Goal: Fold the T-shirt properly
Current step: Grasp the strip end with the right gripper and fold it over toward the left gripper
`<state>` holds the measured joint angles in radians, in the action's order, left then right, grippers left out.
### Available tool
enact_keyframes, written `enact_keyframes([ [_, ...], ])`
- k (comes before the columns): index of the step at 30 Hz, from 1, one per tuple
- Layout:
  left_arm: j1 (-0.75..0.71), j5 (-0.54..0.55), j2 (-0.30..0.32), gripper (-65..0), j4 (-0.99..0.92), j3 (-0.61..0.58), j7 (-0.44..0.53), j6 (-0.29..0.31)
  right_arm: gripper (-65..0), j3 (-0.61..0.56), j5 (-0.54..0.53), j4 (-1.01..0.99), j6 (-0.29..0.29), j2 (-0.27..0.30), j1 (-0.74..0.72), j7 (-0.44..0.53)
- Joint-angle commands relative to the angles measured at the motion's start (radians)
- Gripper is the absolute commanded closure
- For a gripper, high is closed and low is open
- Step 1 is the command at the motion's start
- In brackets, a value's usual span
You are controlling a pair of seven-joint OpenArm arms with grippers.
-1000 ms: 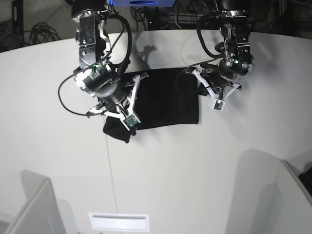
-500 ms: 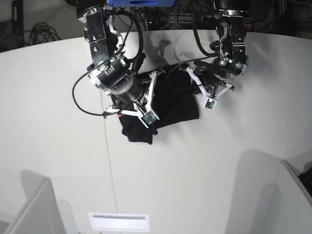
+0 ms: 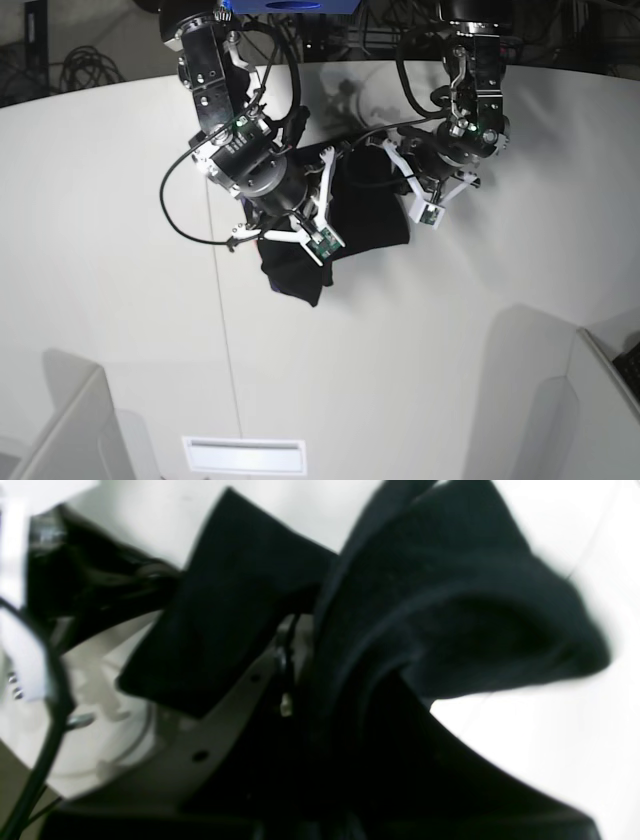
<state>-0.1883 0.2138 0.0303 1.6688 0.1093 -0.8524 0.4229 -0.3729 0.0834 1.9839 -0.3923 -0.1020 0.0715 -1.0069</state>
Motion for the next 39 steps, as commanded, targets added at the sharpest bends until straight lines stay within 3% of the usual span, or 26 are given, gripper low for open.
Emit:
enact_keyframes([
  [1,0.010,0.011,0.009,0.0,0.015,0.000,0.015,0.006,0.0,-0.002,-0.012,-0.011,0.003,-0.009,-0.011,0.027],
  [6,0.005,0.011,0.009,0.0,0.015,0.000,0.015,0.006,0.0,-0.004,-0.012,-0.061,-0.001,-0.009,-0.003,0.076],
  [11,0.005,0.013,0.010,0.0,0.017,0.000,0.015,0.006,0.0,-0.076,-0.012,-0.077,0.003,-0.009,-0.014,0.082],
  [21,-0.004,0.013,0.013,0.0,0.020,0.073,0.015,0.006,0.0,-0.093,-0.012,-0.200,0.003,-0.009,-0.057,0.081],
  [32,-0.026,0.013,0.013,0.0,0.026,0.074,0.015,0.006,0.0,-0.094,-0.012,-0.294,0.003,-0.023,-0.101,0.078],
  [39,-0.046,0.020,0.050,0.0,0.041,0.076,0.015,0.006,0.0,-0.094,-0.012,-0.308,0.003,-0.025,-0.111,0.027],
])
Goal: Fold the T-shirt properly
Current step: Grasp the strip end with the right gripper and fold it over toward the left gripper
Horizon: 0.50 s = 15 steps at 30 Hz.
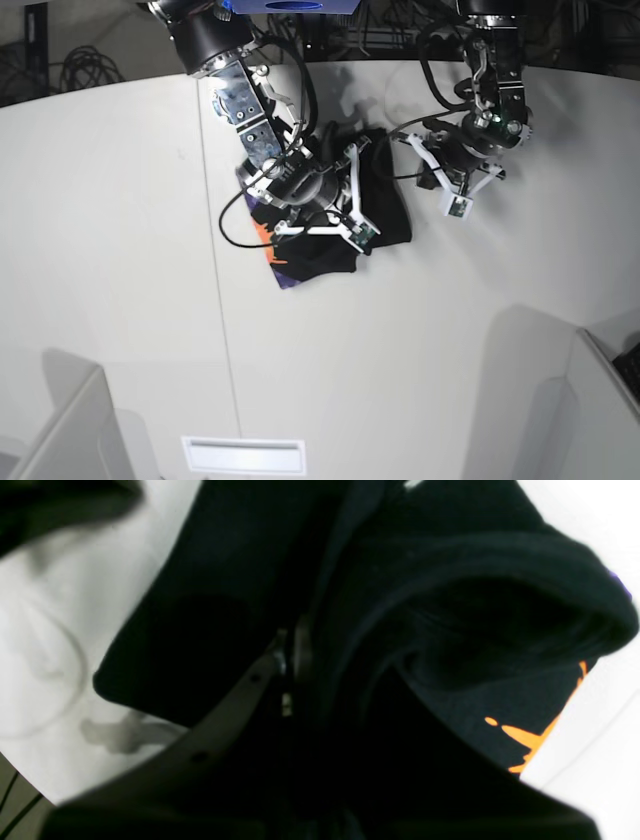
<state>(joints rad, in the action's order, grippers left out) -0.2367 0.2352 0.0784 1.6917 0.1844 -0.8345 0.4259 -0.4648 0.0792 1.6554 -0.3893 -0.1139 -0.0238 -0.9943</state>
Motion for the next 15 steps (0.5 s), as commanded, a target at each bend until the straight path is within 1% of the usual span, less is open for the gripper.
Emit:
enact_keyframes([
  [1,0.001,-0.001,0.002,0.0,0.031,0.000,-0.003,0.003,0.0,-0.002,-0.008,0.018,0.000,-0.013,-0.015,0.018],
  [3,-0.010,-0.001,0.002,0.0,0.054,0.000,-0.003,0.003,0.0,-0.004,-0.008,0.012,0.000,-0.013,-0.023,0.022],
  [6,-0.025,-0.001,0.001,0.0,0.094,0.030,-0.003,0.003,0.0,-0.010,-0.009,0.021,-0.006,-0.013,-0.035,-0.022],
  [8,-0.037,-0.001,-0.002,0.0,0.098,0.063,-0.003,0.003,0.0,-0.051,-0.009,0.022,-0.006,-0.013,-0.037,-0.036],
  [13,-0.046,-0.001,0.002,0.0,0.104,0.079,-0.004,0.006,0.0,-0.082,-0.008,0.006,0.002,-0.014,-0.043,0.018],
  [15,-0.063,-0.001,0.005,0.0,0.112,0.080,-0.004,0.006,0.0,-0.079,-0.008,-0.011,0.003,-0.014,-0.048,0.019],
])
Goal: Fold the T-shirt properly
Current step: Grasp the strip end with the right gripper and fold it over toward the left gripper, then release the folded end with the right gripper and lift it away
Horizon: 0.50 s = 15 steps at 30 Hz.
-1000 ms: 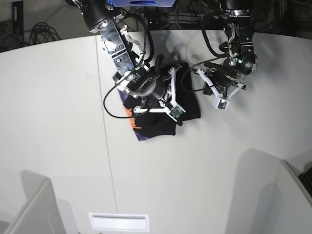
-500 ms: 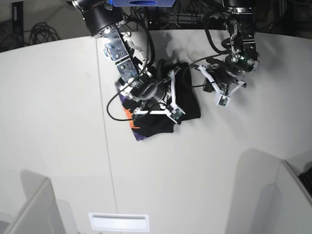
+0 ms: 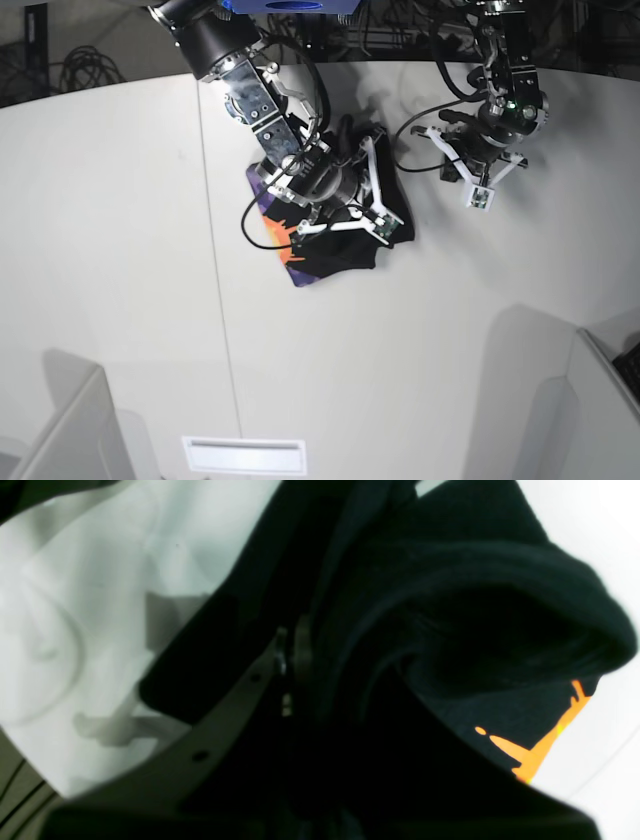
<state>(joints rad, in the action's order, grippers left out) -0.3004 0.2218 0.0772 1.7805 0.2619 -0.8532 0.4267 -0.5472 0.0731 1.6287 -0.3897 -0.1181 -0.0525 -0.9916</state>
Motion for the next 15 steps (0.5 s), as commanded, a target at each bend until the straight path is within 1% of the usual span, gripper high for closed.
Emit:
enact_keyframes([
  [1,-0.009,0.012,0.013,0.0,0.031,0.004,0.015,0.005,0.0,0.003,-0.002,0.015,0.004,-0.010,-0.016,0.017],
  [2,-0.020,0.014,0.025,0.0,0.043,0.004,0.015,0.005,0.0,0.003,-0.002,0.020,0.004,-0.010,-0.011,0.017],
  [4,-0.038,0.014,0.029,0.0,0.060,0.004,0.015,0.005,0.0,0.005,-0.002,0.017,0.004,-0.010,-0.005,0.017],
  [7,-0.053,0.014,0.026,0.0,0.075,0.055,0.015,0.005,0.0,0.005,-0.002,0.002,0.011,-0.010,-0.014,0.018],
  [8,-0.058,0.014,0.026,0.0,0.077,0.080,0.015,0.005,0.0,0.005,-0.002,0.000,0.036,-0.010,-0.019,0.015],
  [11,-0.070,0.014,0.029,0.0,0.080,0.139,0.015,0.008,0.0,0.000,-0.003,0.005,0.136,-0.010,-0.014,0.020],
  [12,-0.078,0.014,0.032,0.0,0.080,0.155,0.015,0.010,-7.5,0.000,-0.003,0.006,0.160,-0.010,-0.013,0.020],
  [13,-0.082,0.014,0.032,0.0,0.080,0.169,0.015,0.024,-14.4,0.000,-0.003,0.006,0.177,-0.010,-0.013,0.021],
  [14,-0.084,0.014,0.032,0.0,0.080,0.187,0.015,0.047,-20.4,0.000,-0.003,0.006,0.180,-0.010,-0.014,0.023],
  [15,-0.084,0.014,0.032,0.0,0.080,0.210,0.015,0.074,-24.6,0.000,-0.003,0.006,0.180,-0.010,-0.016,0.030],
])
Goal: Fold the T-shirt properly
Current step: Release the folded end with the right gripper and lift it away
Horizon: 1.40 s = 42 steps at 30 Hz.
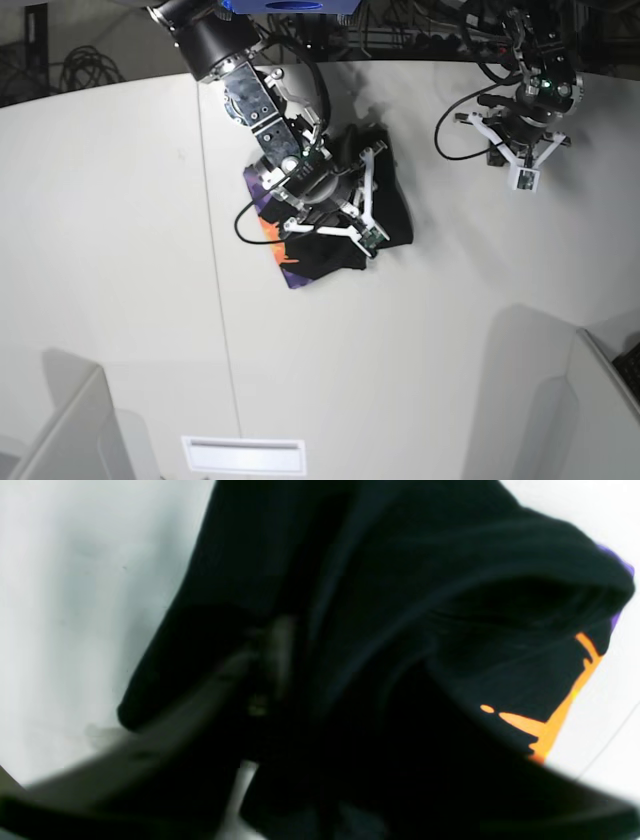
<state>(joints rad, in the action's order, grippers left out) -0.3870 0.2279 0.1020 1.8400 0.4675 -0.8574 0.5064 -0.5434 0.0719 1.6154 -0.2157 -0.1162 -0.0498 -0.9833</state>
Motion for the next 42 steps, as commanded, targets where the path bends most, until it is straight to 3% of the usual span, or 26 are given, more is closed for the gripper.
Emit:
enact_keyframes([
  [1,0.000,0.008,0.003,0.0,0.020,0.037,0.016,0.028,-27.9,-0.004,-0.002,0.019,0.011,-0.012,-0.018,0.031],
  [4,-0.014,0.008,0.002,0.0,0.020,0.116,0.016,0.080,-32.0,-0.005,-0.002,0.019,0.012,-0.013,-0.017,0.030],
  [11,-0.016,0.008,0.000,0.0,0.020,0.165,0.014,0.088,-32.1,-0.005,-0.005,0.093,0.012,-0.024,-0.015,-0.016],
  [23,-0.008,0.008,-0.032,0.0,0.020,0.164,0.014,0.088,-31.2,-0.007,-0.131,0.108,0.014,-0.024,0.006,0.030],
  [28,-0.008,0.008,-0.037,0.0,0.020,0.164,0.014,0.088,-31.2,-0.011,-0.274,0.108,0.014,-0.024,0.012,0.054],
  [36,-0.005,0.008,-0.032,0.0,0.022,0.225,0.014,0.088,-31.2,-0.166,-0.323,0.181,0.009,-0.017,-0.011,0.051],
  [40,-0.007,0.008,-0.031,0.0,0.022,0.253,0.014,0.088,-31.2,-0.159,-0.315,0.296,0.011,0.034,-0.009,0.054],
  [42,-0.014,0.009,-0.031,0.0,0.023,0.253,0.014,0.090,-31.1,-0.090,-0.315,0.293,0.012,0.059,-0.005,0.065],
])
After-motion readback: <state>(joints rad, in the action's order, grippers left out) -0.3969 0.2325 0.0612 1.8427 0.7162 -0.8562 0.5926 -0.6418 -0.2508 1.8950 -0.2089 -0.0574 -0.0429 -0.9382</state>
